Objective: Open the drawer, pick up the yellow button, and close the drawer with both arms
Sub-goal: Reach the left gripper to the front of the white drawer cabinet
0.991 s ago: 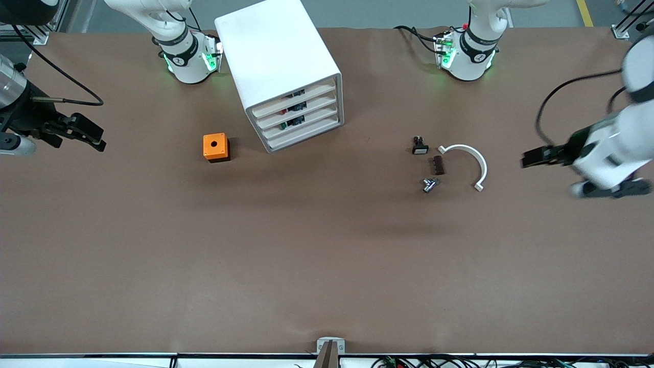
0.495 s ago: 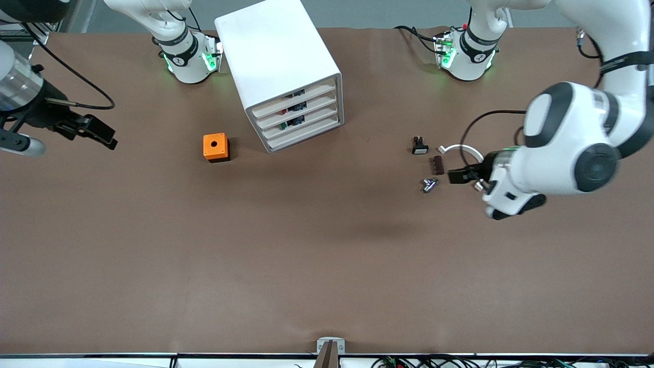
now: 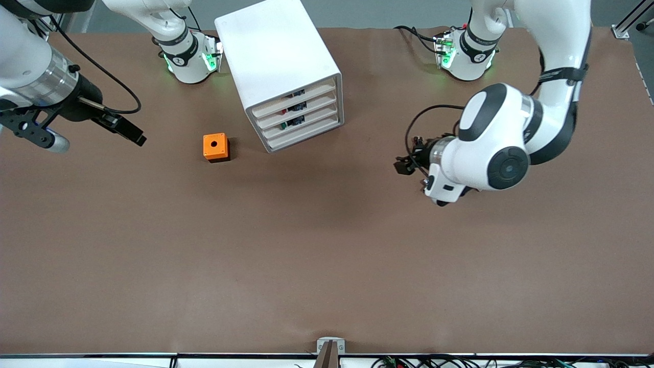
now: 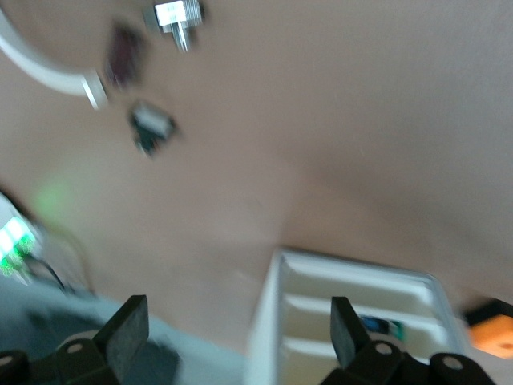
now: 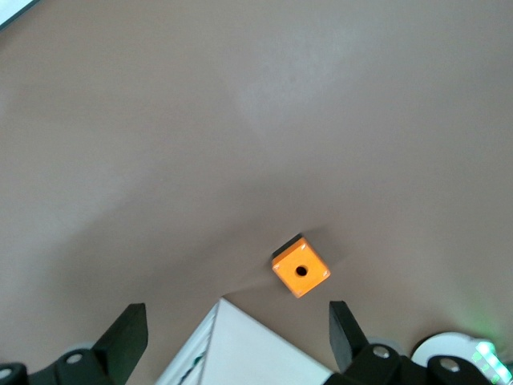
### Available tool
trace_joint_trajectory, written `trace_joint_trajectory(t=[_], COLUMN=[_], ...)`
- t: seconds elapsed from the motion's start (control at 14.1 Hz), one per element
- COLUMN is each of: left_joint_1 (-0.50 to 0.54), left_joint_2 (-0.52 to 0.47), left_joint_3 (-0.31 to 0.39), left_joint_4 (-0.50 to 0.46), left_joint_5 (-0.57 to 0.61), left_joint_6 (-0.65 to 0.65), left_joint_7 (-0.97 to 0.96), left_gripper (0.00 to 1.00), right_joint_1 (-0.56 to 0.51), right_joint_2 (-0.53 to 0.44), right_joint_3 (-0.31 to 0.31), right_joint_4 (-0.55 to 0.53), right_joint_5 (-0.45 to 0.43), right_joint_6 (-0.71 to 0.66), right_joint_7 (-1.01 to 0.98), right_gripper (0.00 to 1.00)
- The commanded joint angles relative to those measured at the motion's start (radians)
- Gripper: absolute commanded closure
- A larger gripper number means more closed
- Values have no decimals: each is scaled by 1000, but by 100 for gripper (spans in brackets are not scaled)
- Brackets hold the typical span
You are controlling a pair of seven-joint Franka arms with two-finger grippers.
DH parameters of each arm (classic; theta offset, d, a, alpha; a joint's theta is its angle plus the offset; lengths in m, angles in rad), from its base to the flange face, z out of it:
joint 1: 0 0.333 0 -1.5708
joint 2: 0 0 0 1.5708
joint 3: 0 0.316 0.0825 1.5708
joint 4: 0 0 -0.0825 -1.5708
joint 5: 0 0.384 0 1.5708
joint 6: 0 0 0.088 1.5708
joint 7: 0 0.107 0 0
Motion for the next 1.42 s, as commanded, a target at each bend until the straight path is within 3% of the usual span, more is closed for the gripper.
trace_joint_trajectory(t=[0.0, 0.57, 1.06, 1.34], left_joint_1=[-42, -124, -170, -222], left_joint_2=[60, 192, 280, 312], left_joint_3=[5, 5, -21, -23], left_joint_4=[32, 87, 81, 75], left_joint_5=[-128, -406, -533, -558], left_joint_6=[-16, 46, 27, -52], left_joint_7=[-257, -782, -1031, -1082], left_gripper=[0, 0, 0, 0], right_joint_1=[31, 103, 111, 120], right_joint_2=[-10, -9, -9, -9], right_joint_3=[-5, -5, -5, -5], right_joint_4=[-12, -26, -26, -28], right_joint_5=[30, 28, 25, 23], right_joint_6=[-3, -2, -2, -2], right_joint_7=[99, 248, 248, 248], right_gripper=[0, 0, 0, 0])
